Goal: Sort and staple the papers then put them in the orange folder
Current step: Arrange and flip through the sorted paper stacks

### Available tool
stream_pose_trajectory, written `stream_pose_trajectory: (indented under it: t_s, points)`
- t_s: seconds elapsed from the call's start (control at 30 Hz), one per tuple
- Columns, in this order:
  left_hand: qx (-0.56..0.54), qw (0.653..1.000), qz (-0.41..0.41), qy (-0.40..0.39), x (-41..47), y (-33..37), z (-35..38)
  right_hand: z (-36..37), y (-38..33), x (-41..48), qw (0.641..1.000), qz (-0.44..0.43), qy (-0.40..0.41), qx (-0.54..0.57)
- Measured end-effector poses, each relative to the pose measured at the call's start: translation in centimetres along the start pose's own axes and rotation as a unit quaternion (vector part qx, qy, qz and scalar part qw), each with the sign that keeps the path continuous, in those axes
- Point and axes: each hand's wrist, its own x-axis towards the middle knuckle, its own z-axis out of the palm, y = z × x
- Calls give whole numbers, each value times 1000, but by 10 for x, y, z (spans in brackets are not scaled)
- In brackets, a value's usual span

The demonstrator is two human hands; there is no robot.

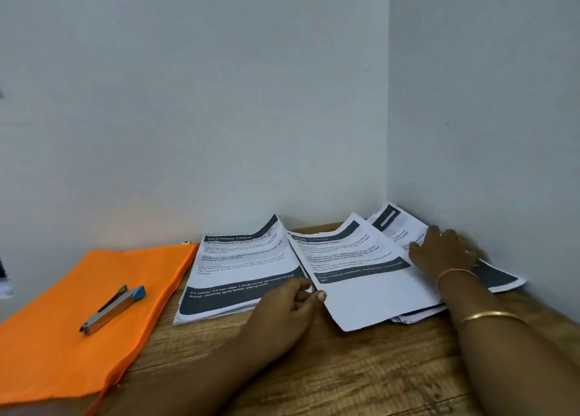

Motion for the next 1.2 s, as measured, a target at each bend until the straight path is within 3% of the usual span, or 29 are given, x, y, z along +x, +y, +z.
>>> stream_pose_trajectory:
  t_s: [0.3,0.43,0.53,0.6,0.73,0.8,0.9,1.03,1.13,1.2]
  points:
    - [36,998,-55,-17,33,43,38,2,2,6,999,8,-41,24]
    - [-86,994,-40,-52,53,58,49,6,0,10,997,19,-17,73]
    - [-176,980,-86,-33,66,63,58,11,0,10,996,24,-48,75]
    - [-236,962,-135,1,72,66,62,14,2,10,997,18,-55,58]
    - [-393,890,-226,43,79,65,68,14,0,7,998,23,-41,50]
    - [-413,869,-270,45,82,62,70,14,-3,5,998,25,-39,42]
    - [-358,889,-283,42,85,60,74,12,-7,2,999,8,-28,38]
    - [-295,927,-218,83,79,59,71,10,-8,2,996,-1,-21,83]
    - [-265,945,-151,116,71,59,58,7,-8,2,974,-1,-48,223]
    - [-226,958,-108,140,67,57,45,2,-12,3,930,12,-73,360]
